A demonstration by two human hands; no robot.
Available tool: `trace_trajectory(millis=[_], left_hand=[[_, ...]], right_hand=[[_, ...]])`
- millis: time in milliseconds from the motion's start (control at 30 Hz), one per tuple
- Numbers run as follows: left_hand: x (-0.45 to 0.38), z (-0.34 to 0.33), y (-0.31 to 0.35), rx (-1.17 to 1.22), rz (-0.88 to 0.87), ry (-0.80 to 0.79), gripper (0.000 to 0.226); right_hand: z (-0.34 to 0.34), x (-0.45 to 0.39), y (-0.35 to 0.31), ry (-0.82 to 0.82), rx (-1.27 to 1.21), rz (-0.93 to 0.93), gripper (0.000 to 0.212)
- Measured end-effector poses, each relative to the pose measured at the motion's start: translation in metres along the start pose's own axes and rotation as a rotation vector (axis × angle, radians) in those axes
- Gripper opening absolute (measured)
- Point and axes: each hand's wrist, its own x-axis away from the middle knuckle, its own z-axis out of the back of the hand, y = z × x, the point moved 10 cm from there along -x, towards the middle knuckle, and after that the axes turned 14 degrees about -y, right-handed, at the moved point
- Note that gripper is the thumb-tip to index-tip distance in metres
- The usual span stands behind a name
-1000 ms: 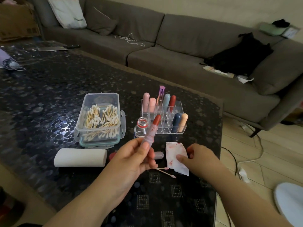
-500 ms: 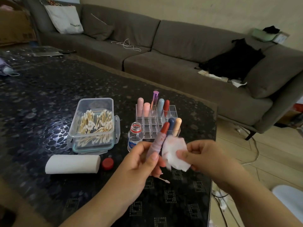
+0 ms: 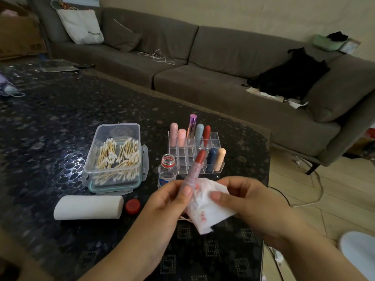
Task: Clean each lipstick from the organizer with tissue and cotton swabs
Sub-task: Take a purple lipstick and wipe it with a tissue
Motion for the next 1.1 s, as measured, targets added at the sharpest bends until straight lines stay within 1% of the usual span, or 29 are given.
trace_trajectory(millis=[67, 133, 200, 267, 333, 400, 533, 600, 667, 767, 833, 967, 1100], left_hand=[[0.001, 0.003, 0.004, 0.043, -0.028, 0.031, 0.017], [0.002, 0.002, 0.007, -0.024, -0.030, 0.028, 0.012], [0.004, 0.003, 0.008, -0.112, -0.025, 0.037, 0.019], [0.006, 0.005, 0.009, -0.132, -0.032, 0.065, 0.023], [0.006, -0.001, 0.012, -0.145, -0.037, 0.030, 0.023], [0.006, -0.007, 0.012, -0.190, -0.037, -0.015, 0.022], [0.005, -0.004, 0.010, -0.201, -0.042, -0.021, 0.019], [0.005, -0.001, 0.008, -0.202, -0.048, -0.012, 0.027], [0.004, 0.000, 0.009, -0.210, -0.064, -0.016, 0.033], [0.004, -0.001, 0.009, -0.193, -0.080, -0.027, 0.043], [0.004, -0.002, 0.009, -0.185, -0.079, -0.040, 0.045], [0.004, -0.003, 0.012, -0.205, -0.087, -0.044, 0.043], [0.005, -0.005, 0.016, -0.203, -0.097, -0.055, 0.029]], right_hand=[[0.005, 0.001, -0.004, 0.076, -0.049, 0.051, 0.023], [0.014, 0.005, -0.009, 0.188, -0.037, 0.102, 0.020], [0.021, 0.010, -0.017, 0.304, 0.093, 0.121, 0.010], [0.018, 0.012, -0.026, 0.332, 0.165, 0.154, 0.006], [0.006, 0.008, -0.028, 0.264, 0.126, 0.186, 0.010], [-0.008, 0.003, -0.027, 0.168, 0.030, 0.198, 0.018], [-0.024, -0.006, -0.023, 0.010, -0.293, 0.200, 0.029], [-0.031, -0.008, -0.021, -0.056, -0.426, 0.176, 0.028], [-0.033, -0.010, -0.020, -0.076, -0.476, 0.185, 0.023], [-0.032, -0.013, -0.016, -0.059, -0.545, 0.198, 0.022], [-0.034, -0.014, -0.014, -0.072, -0.565, 0.181, 0.022], [-0.037, -0.014, -0.013, -0.102, -0.605, 0.166, 0.026], [-0.046, -0.013, -0.019, -0.195, -0.667, 0.193, 0.030]])
